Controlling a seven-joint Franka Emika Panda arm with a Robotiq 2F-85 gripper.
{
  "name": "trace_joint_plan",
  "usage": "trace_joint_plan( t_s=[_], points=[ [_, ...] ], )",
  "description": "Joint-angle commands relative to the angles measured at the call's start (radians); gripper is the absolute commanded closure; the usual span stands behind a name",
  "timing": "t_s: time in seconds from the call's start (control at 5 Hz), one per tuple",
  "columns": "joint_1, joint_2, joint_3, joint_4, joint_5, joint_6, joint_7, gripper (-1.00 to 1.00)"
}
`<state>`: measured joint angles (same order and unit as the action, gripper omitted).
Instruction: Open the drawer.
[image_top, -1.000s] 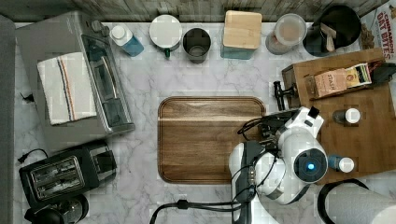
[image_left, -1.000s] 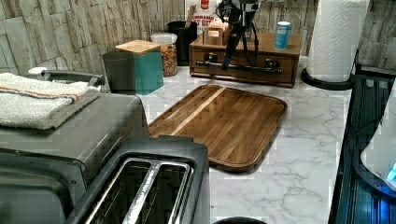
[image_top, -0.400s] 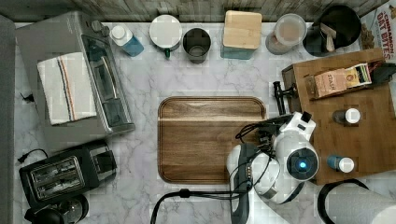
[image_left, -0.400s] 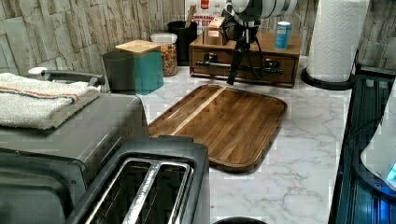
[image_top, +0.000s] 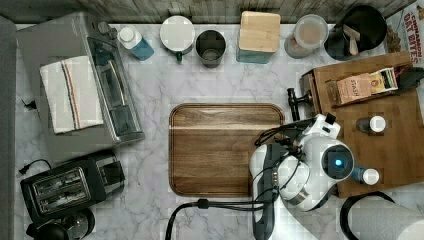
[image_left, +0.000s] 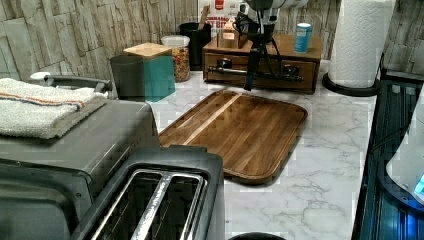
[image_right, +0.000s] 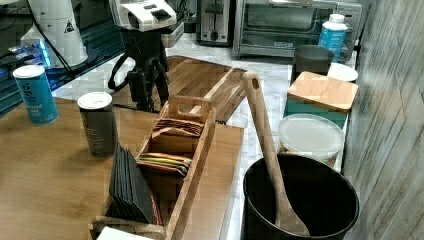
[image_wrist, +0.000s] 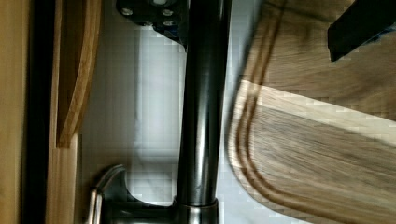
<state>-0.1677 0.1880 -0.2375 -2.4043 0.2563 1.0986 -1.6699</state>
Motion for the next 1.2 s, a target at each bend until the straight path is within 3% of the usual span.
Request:
trace_joint_plan(
  t_s=[0.2, 0.8, 1.2],
  points=[
    [0.021, 0.047, 0.070, -0.125, 0.105, 0.082, -0.077, -1.00],
    [0.320, -0.140, 0.111, -0.330, -0.086, 0.123, 0.477, -1.00],
    [0.394, -0.160, 0.149, -0.344, -0.089, 0.083, 0.490, -1.00]
  ],
)
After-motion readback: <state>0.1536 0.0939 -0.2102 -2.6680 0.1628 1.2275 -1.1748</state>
